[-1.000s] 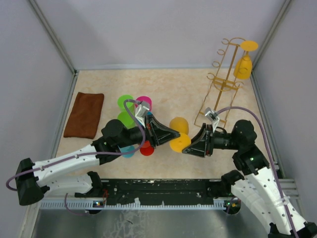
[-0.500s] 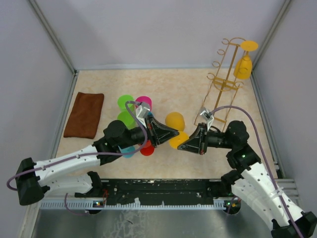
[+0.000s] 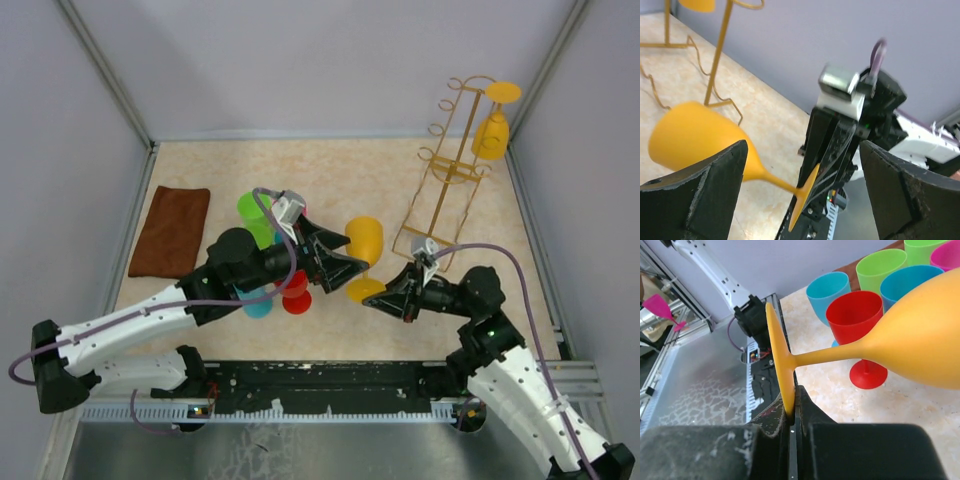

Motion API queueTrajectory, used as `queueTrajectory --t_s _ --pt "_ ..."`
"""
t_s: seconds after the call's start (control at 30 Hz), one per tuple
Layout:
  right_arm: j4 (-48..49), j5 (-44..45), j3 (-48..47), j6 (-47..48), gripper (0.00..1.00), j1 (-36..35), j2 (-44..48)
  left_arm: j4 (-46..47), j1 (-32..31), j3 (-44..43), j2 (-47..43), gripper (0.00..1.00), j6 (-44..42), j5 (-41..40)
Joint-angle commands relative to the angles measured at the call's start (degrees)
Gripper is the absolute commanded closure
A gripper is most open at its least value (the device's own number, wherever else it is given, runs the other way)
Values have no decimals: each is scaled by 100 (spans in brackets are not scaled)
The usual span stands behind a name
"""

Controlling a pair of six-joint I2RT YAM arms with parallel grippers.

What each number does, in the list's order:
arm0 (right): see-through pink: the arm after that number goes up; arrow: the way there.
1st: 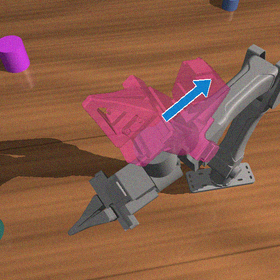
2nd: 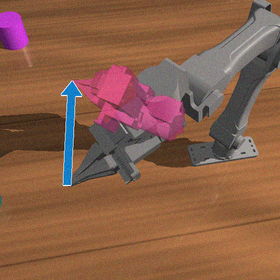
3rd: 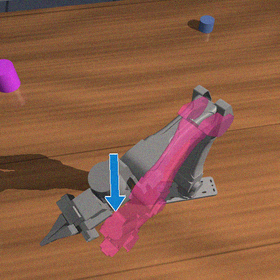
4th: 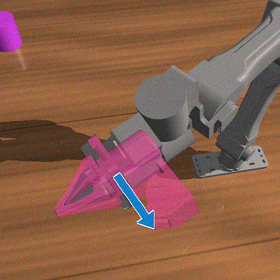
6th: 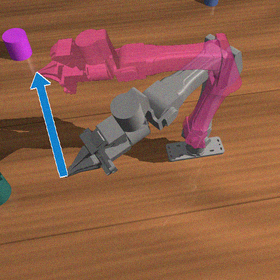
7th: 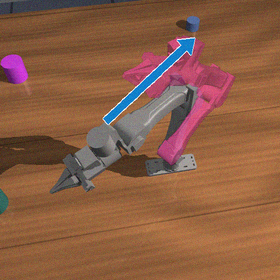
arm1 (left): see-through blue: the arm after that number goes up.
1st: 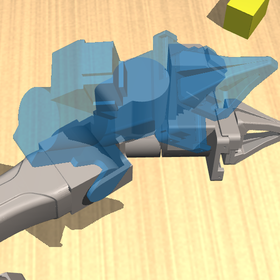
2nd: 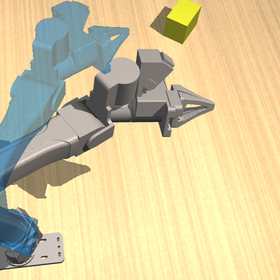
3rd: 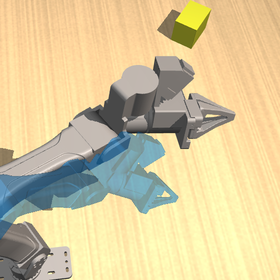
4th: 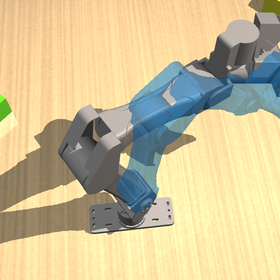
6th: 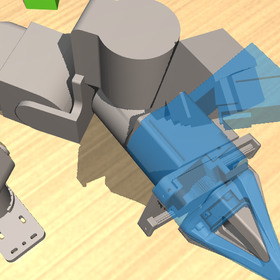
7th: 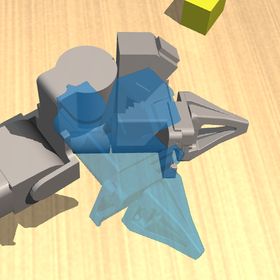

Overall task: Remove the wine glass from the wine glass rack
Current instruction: Place the wine glass at the center of the board.

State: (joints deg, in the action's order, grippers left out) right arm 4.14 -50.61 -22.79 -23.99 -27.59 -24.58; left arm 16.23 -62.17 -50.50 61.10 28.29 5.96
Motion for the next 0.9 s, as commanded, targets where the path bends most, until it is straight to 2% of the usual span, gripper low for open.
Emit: queueTrajectory --t_s 0.0,0.03,0.1,0.2,0.23,0.37,0.5,0.63,0.73,0.8,0.87 --pt "1352 -309 295 313 100 -46 229 -1101 86 -826 -8 1 -250 -664" --pt "1443 -379 367 382 100 -45 344 -1385 193 -939 -10 1 -200 -666" --pt "1648 -521 481 489 100 -46 537 -1524 674 -1030 -21 1 12 -176" --pt "2479 -936 786 292 100 -44 827 -1124 1645 -896 13 1 561 1348" --pt "2830 -1030 905 138 100 -44 913 -957 1749 -848 30 1 639 1668" --pt "3694 -1239 1158 -382 100 -44 1137 -662 1796 -826 152 1 706 2372" --pt "3091 -1319 964 -342 100 -44 1043 -202 1796 -742 192 1 839 2877" --pt "3542 -1421 1026 -604 100 -45 1041 -215 1796 -794 296 1 675 3121" --pt "3730 -1482 1011 -872 100 -45 1034 -637 1801 -1063 586 6 495 3301" --pt "3741 -1486 1004 -922 100 -46 1037 -505 1797 -1097 756 8 499 3628" --pt "3661 -1445 998 -960 100 -44 1036 -344 1796 -1109 894 14 571 3917"
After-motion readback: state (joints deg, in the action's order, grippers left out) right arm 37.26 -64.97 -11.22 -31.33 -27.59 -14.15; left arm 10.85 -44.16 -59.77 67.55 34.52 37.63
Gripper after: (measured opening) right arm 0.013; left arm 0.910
